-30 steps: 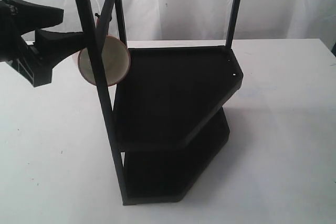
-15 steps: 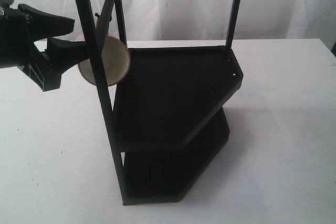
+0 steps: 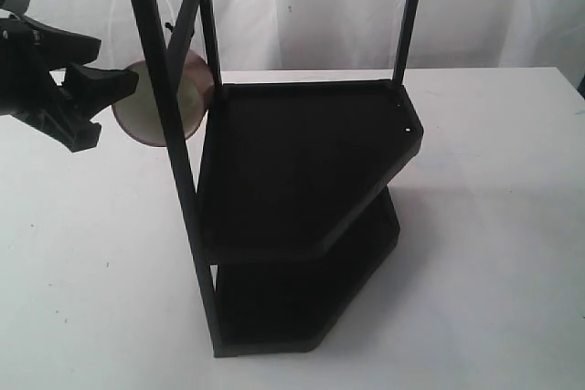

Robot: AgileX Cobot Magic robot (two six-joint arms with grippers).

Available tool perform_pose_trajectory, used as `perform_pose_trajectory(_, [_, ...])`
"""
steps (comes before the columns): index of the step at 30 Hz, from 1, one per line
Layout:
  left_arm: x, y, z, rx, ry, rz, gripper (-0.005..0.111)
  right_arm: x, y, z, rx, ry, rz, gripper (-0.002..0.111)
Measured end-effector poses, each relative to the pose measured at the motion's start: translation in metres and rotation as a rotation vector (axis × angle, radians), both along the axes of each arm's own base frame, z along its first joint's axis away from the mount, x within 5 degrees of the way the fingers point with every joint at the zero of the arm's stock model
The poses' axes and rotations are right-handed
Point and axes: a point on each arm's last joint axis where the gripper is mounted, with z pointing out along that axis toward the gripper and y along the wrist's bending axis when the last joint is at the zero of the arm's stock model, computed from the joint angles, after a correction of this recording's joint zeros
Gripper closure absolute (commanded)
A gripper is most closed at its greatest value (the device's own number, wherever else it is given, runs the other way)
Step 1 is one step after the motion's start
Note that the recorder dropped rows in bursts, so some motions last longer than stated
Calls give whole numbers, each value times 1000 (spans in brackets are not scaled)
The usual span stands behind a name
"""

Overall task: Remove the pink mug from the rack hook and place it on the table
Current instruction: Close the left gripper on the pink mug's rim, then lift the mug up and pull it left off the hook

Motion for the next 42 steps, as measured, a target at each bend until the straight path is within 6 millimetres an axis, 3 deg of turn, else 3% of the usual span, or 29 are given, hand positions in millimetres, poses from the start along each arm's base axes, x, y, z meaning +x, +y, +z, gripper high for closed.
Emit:
perform_pose_trajectory(5, [1,-4,-3,-14,11,-47,46,0,0,0,0,0,0,108])
perform_pose_trajectory(11, [14,1,-19,19,75,27,50,0,0,0,0,0,0,108])
perform_pose_trajectory(23, [13,-2,-19,-24,77,-8,107,0,0,0,37,-2,-9,108])
perform_pose_trajectory(29, [10,-8,-17,-78,94,-64,107,0,0,0,43,-2,-10,108])
perform_pose_trajectory(42, [18,8,-24,-135,186,178,107,0,0,0,43,-2,-10,108])
